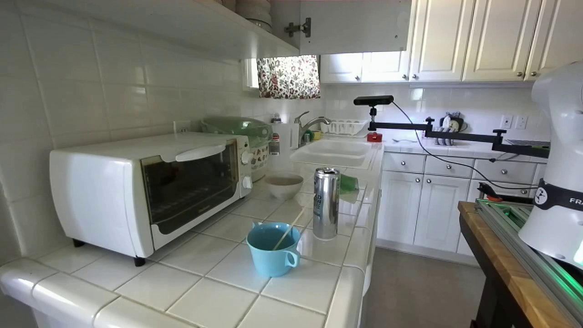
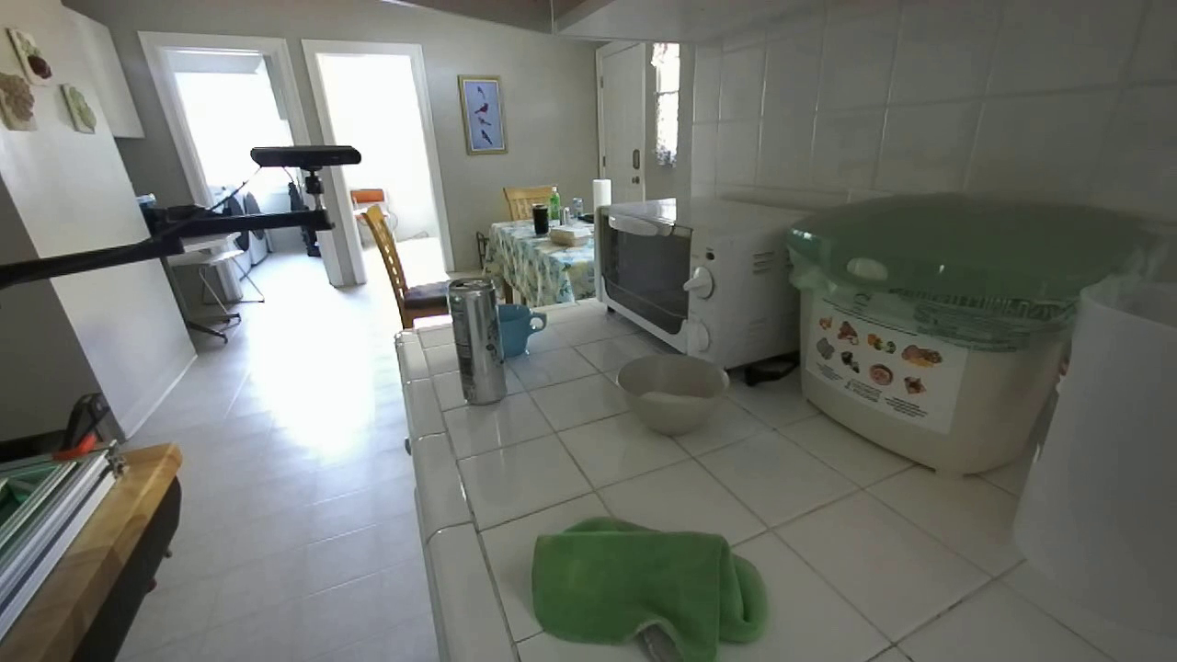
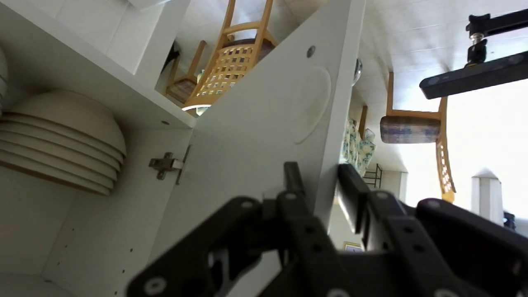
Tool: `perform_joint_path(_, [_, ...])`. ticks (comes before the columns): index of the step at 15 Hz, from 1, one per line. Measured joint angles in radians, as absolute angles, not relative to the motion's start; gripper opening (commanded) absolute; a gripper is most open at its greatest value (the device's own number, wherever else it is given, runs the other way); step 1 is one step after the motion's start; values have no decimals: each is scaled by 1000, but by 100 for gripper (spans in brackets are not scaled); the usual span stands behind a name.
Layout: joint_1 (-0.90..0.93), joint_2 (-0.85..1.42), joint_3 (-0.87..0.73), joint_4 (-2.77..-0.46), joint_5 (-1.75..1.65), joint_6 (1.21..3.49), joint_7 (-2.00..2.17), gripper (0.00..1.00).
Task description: Open the left closed cabinet door
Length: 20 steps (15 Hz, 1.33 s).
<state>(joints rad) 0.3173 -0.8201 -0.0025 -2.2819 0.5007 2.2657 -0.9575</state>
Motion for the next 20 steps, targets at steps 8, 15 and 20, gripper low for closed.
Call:
perform_joint_path(8, [410, -806, -9, -2274, 500, 2263, -962, 7])
perform_joint_path(15, [474, -727, 54, -2226, 493, 2258, -962, 7])
perform_joint_path(20, [481, -632, 128, -2171, 481, 2262, -958, 7])
